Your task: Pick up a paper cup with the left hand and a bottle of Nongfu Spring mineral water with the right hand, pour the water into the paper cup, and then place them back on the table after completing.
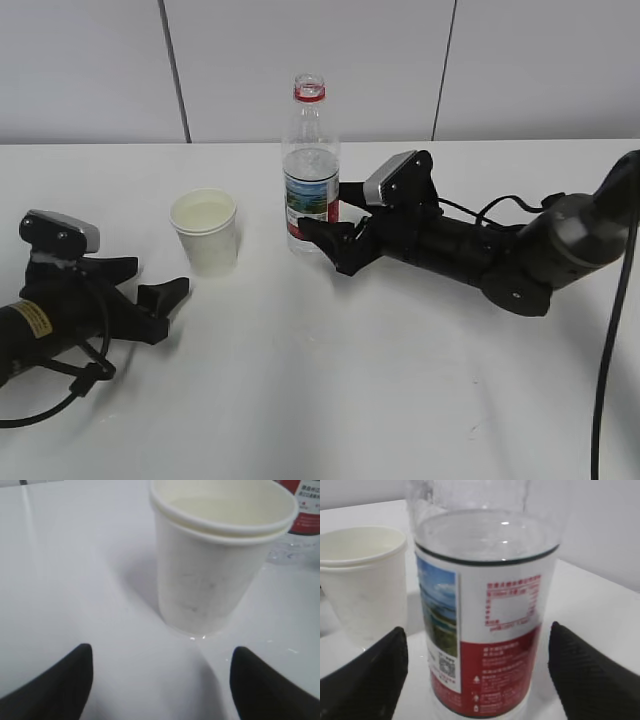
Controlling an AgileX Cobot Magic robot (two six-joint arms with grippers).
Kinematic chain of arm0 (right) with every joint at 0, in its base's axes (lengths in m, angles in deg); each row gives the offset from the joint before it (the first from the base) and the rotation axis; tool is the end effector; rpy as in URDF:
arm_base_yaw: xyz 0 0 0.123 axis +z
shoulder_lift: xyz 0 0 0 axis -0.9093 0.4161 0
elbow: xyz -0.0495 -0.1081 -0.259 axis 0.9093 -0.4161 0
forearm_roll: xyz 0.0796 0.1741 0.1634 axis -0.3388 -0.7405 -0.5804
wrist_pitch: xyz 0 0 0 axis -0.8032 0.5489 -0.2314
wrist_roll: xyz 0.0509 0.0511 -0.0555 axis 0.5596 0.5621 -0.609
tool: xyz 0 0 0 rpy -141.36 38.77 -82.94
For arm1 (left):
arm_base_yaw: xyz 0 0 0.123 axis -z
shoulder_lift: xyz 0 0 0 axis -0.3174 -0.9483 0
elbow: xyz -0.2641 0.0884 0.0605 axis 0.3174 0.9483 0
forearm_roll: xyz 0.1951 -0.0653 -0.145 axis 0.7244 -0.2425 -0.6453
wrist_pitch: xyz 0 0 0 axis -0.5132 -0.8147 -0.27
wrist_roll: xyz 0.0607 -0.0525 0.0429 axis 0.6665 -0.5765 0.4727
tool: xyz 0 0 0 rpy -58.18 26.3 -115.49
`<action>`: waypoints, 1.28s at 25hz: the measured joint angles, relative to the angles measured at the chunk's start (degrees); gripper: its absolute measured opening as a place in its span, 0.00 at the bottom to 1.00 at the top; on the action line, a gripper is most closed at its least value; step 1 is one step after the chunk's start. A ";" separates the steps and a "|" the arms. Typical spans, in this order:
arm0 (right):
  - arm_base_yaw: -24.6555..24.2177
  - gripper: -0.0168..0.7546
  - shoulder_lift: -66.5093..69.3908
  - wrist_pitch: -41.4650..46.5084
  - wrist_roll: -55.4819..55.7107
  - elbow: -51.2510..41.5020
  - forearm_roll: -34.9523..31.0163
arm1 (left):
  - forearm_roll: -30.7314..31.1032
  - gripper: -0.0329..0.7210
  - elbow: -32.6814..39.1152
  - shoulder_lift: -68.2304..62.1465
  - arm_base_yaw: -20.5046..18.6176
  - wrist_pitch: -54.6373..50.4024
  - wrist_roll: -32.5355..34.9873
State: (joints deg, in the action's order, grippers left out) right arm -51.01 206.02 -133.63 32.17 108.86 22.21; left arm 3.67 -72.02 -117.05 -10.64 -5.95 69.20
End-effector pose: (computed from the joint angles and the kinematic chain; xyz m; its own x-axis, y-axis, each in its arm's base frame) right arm 0.4089 0.1550 0.0797 -0.0220 -0.1815 -0.9831 -0.7373 0.6671 -0.1067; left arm 0.2941 -0.0751 0.0641 -0.3492 0.0836 -0.9333 0.4859 0.8678 -0.1040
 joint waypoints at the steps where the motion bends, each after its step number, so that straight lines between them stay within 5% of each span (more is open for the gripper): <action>1: -0.35 0.87 -0.81 0.00 -0.09 -0.70 0.00 | 0.00 0.73 0.79 0.84 -0.48 0.00 0.00; 18: -16.31 0.82 -3.86 -0.11 -0.30 -3.53 -9.63 | -9.64 0.74 3.77 4.90 -10.87 0.00 4.13; 24: -19.20 0.81 -3.96 1.24 -0.92 -3.53 -12.03 | -11.87 0.73 3.77 5.06 -11.45 0.00 4.81; 32: -19.20 0.79 -12.22 25.42 -4.49 -0.27 -13.62 | -12.35 0.74 -2.74 8.84 -11.45 -16.21 5.60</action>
State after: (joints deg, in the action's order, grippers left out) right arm -70.21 193.80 -108.21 27.68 108.59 8.59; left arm -8.68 -74.76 -108.21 -22.09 -22.16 74.80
